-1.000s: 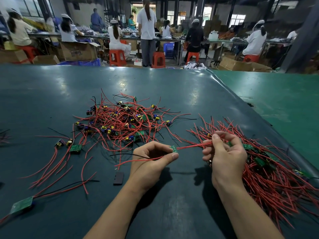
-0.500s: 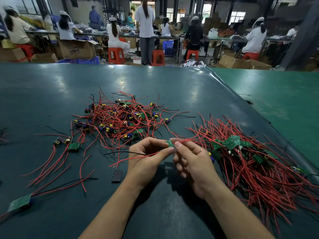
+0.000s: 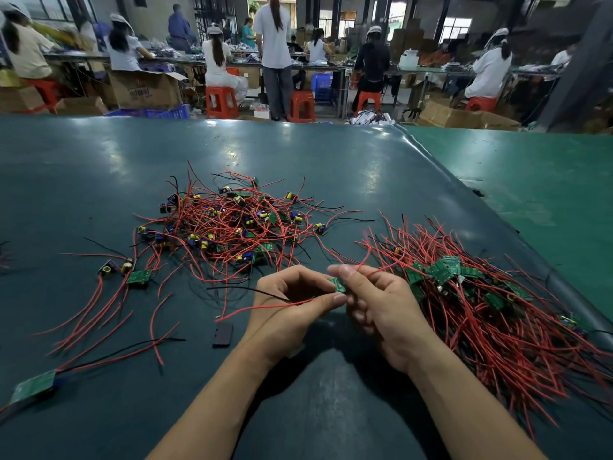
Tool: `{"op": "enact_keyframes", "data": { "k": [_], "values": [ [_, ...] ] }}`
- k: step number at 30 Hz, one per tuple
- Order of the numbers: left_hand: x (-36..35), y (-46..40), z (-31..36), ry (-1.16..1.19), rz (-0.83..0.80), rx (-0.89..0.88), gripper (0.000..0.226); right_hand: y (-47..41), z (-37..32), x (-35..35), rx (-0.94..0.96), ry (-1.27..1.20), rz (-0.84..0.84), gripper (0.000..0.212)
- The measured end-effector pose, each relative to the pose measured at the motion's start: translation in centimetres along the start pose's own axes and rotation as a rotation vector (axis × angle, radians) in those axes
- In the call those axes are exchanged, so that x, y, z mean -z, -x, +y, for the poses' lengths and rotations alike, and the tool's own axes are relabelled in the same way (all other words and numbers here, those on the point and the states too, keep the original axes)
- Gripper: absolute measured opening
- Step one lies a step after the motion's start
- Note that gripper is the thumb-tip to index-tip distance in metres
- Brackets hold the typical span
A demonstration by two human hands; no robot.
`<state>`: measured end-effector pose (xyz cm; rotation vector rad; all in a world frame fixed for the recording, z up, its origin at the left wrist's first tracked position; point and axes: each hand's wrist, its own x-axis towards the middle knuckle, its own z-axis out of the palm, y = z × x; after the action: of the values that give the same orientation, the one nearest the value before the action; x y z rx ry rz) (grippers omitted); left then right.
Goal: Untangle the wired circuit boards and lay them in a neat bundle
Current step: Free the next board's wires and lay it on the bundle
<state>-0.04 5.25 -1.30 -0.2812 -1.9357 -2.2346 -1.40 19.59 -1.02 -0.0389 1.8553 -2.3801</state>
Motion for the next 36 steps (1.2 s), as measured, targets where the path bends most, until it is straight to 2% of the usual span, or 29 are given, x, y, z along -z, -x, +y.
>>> {"op": "enact_keyframes", "data": {
  "k": [4, 7, 12, 17, 19, 21, 24, 26, 27, 29, 30, 32, 34, 36],
  "values": [
    [-0.1, 0.2, 0.1, 0.016, -0.015, 0.009, 0.026, 0.1, -0.4, 0.2, 0.025, 0.049, 0.006, 0.026],
    [-0.3, 0.1, 0.2, 0.019, 0.007, -0.001, 0.023, -0.2, -0.5, 0.3, 0.045, -0.051, 0.101, 0.018],
    [0.6, -0.5, 0.4, 0.03, 0.065, -0.037, 0.021, -0.9, -1.0, 1.3, 0.112, -0.249, 0.266, 0.016],
    [1.5, -0.6, 0.5, 0.07, 0.109, -0.042, 0.018, -0.5, -1.0, 1.2, 0.333, 0.011, 0.428, 0.014],
    [1.7, -1.0, 0.2, 0.168, 0.146, -0.01, 0.024, -0.3, -0.9, 0.8, 0.384, 0.021, 0.438, 0.01],
    [1.6, -1.2, 0.2, 0.269, 0.153, 0.02, 0.018, -0.2, -1.0, 0.5, 0.395, -0.022, 0.446, 0.012],
    [1.7, -1.5, 0.7, 0.403, 0.17, 0.032, 0.025, -0.3, -1.3, 0.9, 0.398, -0.157, 0.554, 0.015],
    [2.4, -1.8, 1.1, 0.57, 0.212, 0.053, 0.016, -0.1, -1.0, 1.1, 0.409, -0.166, 0.611, 0.017],
    [2.5, -1.8, 1.2, 0.629, 0.22, 0.076, 0.011, 0.1, -0.6, 0.8, 0.393, -0.102, 0.588, 0.016],
    [2.1, -1.7, 1.1, 0.633, 0.185, 0.132, 0.009, 0.6, 0.7, -0.7, 0.322, 0.045, 0.34, 0.006],
    [1.7, -1.6, 0.8, 0.599, 0.148, 0.156, 0.012, 0.8, 1.2, -1.6, 0.272, 0.074, 0.156, 0.011],
    [1.1, -1.3, 0.6, 0.506, 0.071, 0.193, 0.018, 1.1, 1.8, -2.7, 0.246, 0.13, -0.144, 0.037],
    [1.1, -1.3, 0.5, 0.408, 0.035, 0.211, 0.021, 1.2, 2.0, -2.7, 0.383, 0.31, -0.184, 0.042],
    [1.5, -1.5, 0.3, 0.321, 0.055, 0.22, 0.028, 1.6, 1.8, -2.6, 0.502, 0.445, -0.098, 0.035]
  ]
}}
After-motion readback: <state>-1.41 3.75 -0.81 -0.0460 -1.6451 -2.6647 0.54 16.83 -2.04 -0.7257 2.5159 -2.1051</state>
